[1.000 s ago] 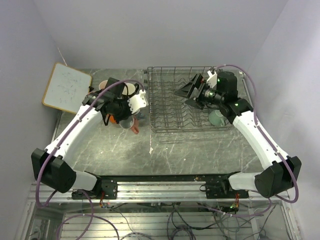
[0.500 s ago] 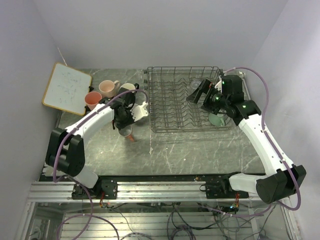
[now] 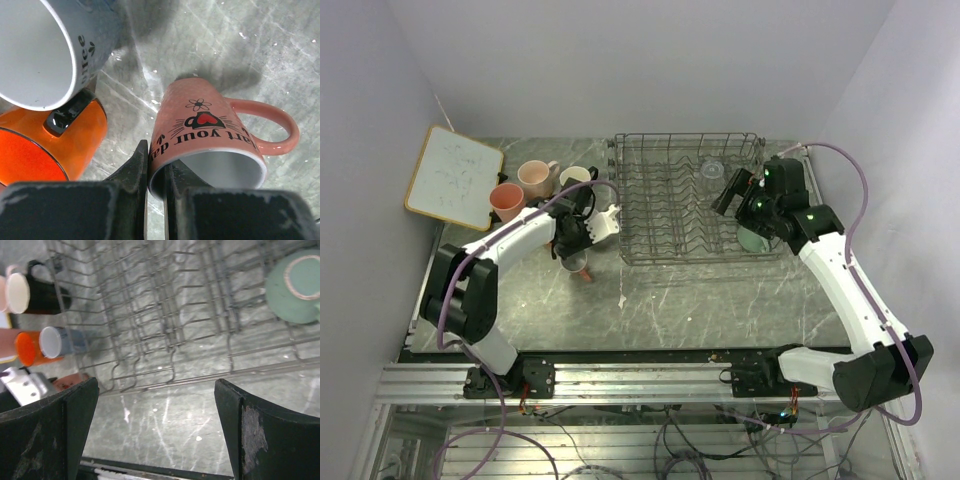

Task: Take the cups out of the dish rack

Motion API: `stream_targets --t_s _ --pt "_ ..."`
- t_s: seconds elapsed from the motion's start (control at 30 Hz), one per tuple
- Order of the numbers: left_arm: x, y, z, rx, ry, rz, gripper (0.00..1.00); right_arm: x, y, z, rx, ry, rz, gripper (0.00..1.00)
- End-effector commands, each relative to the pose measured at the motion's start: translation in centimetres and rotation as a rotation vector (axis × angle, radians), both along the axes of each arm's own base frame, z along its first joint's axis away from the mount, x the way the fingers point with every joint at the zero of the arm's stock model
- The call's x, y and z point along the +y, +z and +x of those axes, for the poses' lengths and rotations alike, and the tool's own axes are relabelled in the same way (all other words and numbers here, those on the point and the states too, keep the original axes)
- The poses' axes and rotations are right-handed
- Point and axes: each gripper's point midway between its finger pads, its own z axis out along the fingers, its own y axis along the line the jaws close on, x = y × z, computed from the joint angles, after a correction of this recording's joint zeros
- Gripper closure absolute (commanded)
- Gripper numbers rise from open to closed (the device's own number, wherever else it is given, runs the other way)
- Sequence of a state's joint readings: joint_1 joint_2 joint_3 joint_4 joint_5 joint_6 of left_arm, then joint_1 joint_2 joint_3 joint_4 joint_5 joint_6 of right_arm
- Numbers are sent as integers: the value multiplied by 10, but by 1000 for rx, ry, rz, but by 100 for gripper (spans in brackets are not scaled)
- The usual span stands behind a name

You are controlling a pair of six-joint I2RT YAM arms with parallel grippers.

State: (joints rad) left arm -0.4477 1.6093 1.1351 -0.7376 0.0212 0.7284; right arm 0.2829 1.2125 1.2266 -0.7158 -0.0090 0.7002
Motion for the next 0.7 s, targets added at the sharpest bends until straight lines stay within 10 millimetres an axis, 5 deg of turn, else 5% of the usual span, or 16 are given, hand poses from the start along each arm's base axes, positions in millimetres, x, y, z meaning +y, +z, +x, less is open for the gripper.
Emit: stream_targets --t_s 0.0,0.17,0.3,0.37,0.67 --pt "-8 -5 3 -15 -11 -8 91 -36 -19 -5 28 -131 -128 0" --pt "-12 -10 2 -2 -16 1 85 -46 -41 -4 53 -178 -168 0" --pt "-11 -5 5 -10 -15 9 64 -58 -51 -5 77 -215 -222 0" --pt "-14 7 10 -35 -13 0 50 -66 -56 -6 85 -241 -260 0" --pt "-22 62 12 -102 -24 -75 39 -87 -84 -12 145 -293 -357 0"
